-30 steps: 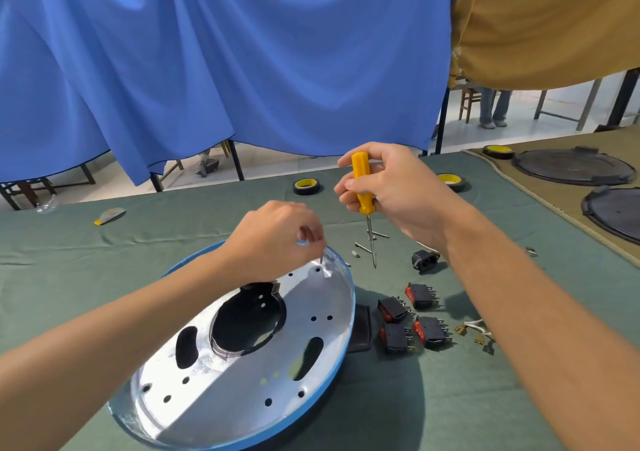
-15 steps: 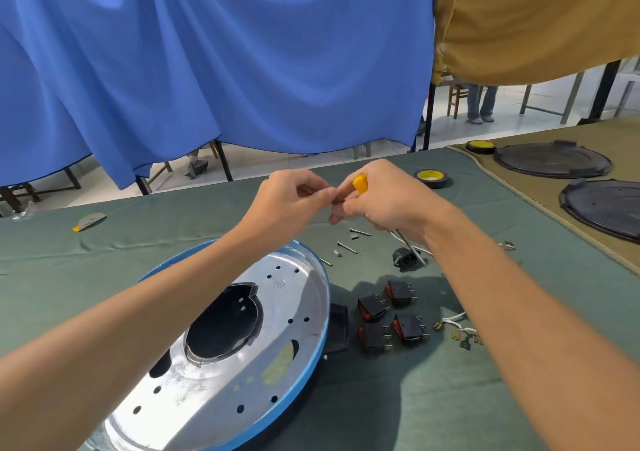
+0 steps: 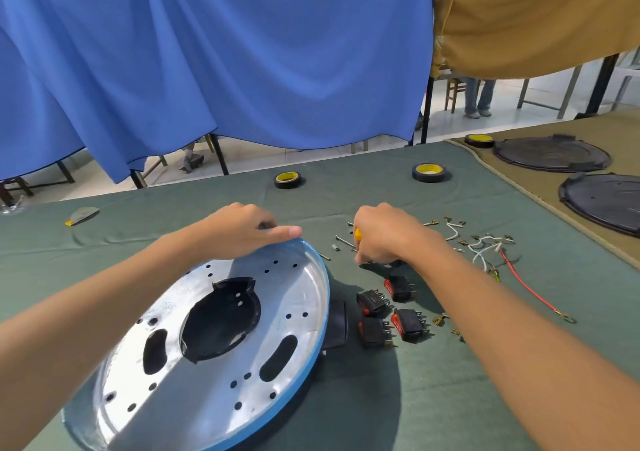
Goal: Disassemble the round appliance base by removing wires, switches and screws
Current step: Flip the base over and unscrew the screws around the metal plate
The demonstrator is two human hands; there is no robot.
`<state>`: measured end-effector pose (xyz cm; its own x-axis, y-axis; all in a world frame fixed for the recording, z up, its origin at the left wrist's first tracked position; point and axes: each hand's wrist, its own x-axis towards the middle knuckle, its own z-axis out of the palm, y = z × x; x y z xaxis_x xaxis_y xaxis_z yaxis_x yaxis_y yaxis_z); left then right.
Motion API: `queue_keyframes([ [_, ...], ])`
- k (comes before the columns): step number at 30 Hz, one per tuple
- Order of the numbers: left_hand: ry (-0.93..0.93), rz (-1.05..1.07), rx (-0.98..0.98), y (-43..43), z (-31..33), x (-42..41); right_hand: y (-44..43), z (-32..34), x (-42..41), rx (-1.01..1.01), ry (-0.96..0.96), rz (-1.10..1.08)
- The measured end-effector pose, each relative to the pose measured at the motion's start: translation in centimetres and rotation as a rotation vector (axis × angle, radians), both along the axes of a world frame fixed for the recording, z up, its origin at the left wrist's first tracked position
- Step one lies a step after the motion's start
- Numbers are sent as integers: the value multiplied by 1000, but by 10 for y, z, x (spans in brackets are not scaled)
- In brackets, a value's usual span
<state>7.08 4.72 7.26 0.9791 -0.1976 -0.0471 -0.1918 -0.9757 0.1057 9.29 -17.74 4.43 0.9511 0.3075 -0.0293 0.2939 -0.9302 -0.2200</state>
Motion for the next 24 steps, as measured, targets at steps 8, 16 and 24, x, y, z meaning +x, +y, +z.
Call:
queue_keyframes([
  [8, 36, -82, -69, 19, -2, -4, 2, 3, -3, -5, 39, -19],
  [16, -280, 78, -321, 38, 12, 7, 4, 38, -20, 302, 231, 67],
  [24, -365, 541, -820, 64, 10, 27, -18, 36, -3, 748, 244, -187],
])
